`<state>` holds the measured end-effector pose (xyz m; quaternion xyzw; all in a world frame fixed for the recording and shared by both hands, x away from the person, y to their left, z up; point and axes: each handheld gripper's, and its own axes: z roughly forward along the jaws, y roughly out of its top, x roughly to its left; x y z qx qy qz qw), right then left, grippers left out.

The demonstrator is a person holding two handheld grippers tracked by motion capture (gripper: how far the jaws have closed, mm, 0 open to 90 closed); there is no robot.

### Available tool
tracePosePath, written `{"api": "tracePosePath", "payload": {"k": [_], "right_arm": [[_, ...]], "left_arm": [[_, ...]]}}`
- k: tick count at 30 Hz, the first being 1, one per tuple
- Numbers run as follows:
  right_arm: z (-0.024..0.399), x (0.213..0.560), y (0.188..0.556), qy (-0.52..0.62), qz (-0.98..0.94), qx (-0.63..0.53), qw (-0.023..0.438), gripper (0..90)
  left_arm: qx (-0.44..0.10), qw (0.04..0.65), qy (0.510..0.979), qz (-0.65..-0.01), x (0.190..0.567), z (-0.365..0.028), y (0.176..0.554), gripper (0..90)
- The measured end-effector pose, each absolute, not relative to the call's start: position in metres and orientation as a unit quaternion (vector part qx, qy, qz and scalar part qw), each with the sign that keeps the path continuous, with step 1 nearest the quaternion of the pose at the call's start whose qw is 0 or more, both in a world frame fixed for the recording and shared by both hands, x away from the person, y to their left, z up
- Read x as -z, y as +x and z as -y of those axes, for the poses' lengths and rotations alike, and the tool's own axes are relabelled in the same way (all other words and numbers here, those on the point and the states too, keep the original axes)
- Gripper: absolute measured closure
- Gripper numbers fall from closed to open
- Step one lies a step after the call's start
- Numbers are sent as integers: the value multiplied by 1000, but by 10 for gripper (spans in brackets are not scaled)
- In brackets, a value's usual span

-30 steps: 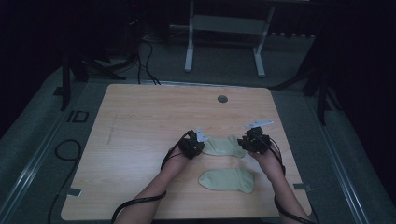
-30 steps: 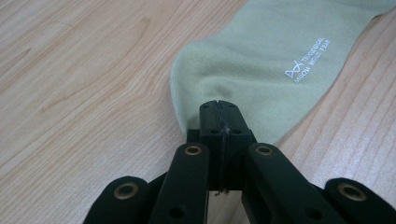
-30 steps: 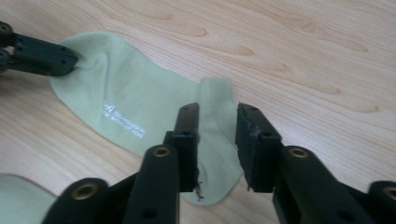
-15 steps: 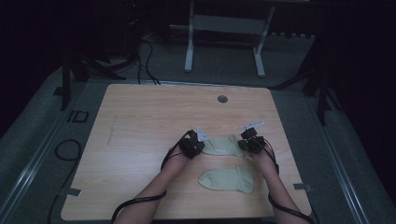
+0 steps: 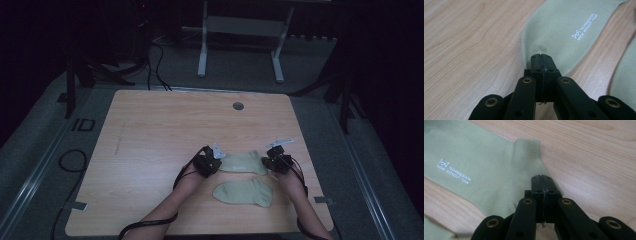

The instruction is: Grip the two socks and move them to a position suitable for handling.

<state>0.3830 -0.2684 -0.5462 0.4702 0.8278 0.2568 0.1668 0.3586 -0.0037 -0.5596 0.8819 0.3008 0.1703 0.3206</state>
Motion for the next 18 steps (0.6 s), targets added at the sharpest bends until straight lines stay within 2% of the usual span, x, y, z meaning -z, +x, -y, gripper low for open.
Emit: {"api": "tracePosePath", "payload": {"k": [9,10,13,14,15,18], "right_arm": [[270,546,383,473,-826,-259,163,878],[270,546,384,473,-826,-265,154,816],[270,545,383,464,-831,-276,135,678],[270,545,383,464,-831,-276,135,678],[271,541,380,463,-828,-283,138,594],[275,534,378,464,-822,-302,131,489]], "left_arm": [[-174,321,880,-302,560,5,358,861],[-175,321,880,-304,558,5,359,826],[-172,333,872,-314,554,5,358,631],[-172,333,872,-314,554,5,358,603],[-164,337,872,-313,551,3,357,584],[-156,343,871,-315,545,-2,354,578]]}}
